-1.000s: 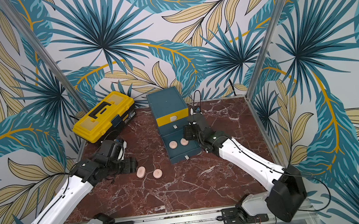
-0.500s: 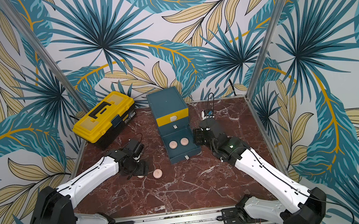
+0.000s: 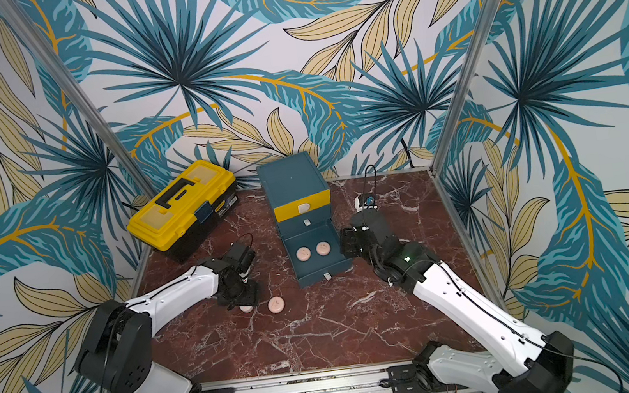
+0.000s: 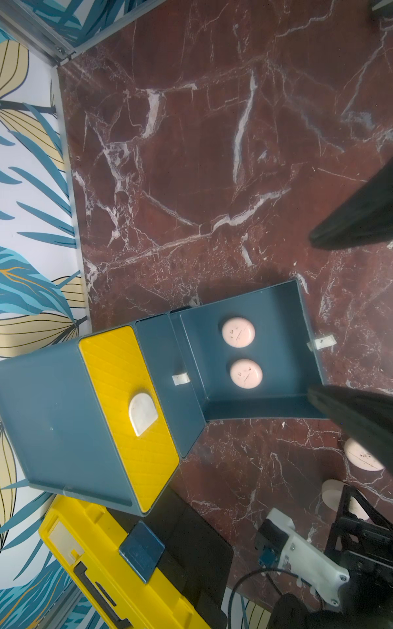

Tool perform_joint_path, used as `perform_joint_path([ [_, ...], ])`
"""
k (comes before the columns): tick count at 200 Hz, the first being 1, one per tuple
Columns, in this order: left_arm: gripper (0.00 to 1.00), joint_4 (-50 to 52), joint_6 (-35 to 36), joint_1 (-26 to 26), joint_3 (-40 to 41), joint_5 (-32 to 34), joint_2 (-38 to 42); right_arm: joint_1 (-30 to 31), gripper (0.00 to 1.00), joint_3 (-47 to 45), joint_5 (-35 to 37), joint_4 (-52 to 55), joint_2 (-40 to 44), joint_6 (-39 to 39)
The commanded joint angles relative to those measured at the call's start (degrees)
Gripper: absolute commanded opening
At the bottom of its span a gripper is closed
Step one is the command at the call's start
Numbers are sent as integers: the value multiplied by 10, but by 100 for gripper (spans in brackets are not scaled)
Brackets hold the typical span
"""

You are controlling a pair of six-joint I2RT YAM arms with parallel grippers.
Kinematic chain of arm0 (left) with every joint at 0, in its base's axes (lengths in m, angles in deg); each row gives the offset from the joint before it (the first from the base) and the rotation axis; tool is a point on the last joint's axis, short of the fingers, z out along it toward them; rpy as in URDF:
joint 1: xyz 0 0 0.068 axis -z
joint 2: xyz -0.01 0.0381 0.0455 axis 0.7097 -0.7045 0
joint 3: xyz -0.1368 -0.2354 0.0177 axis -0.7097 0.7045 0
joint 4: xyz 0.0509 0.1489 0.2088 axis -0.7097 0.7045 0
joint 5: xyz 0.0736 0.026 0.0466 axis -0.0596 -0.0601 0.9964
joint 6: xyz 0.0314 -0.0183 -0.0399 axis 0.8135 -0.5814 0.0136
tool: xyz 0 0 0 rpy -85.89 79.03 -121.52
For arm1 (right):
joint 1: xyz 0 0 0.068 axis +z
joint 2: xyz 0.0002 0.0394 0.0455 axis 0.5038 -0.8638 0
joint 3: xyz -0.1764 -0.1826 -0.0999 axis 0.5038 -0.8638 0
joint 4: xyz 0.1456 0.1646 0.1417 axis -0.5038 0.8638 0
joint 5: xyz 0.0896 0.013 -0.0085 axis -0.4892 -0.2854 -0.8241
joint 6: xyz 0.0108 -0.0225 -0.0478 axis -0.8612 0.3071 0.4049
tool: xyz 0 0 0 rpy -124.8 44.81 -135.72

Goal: Put the bluetooth earphones in the drawer according to color
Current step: Pick up the Bluetooth earphone from the center of the board.

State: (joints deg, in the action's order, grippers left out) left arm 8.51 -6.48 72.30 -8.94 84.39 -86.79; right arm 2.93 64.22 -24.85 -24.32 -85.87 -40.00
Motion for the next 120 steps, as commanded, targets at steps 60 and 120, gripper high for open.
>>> perform_joint_path([
  [60,49,-15,23,-5,21,-17,-7,1,68,-6,6,13,0,4],
  [120,31,-8,24,-5,15,-19,-9,2,68,-14,6,13,8,4],
])
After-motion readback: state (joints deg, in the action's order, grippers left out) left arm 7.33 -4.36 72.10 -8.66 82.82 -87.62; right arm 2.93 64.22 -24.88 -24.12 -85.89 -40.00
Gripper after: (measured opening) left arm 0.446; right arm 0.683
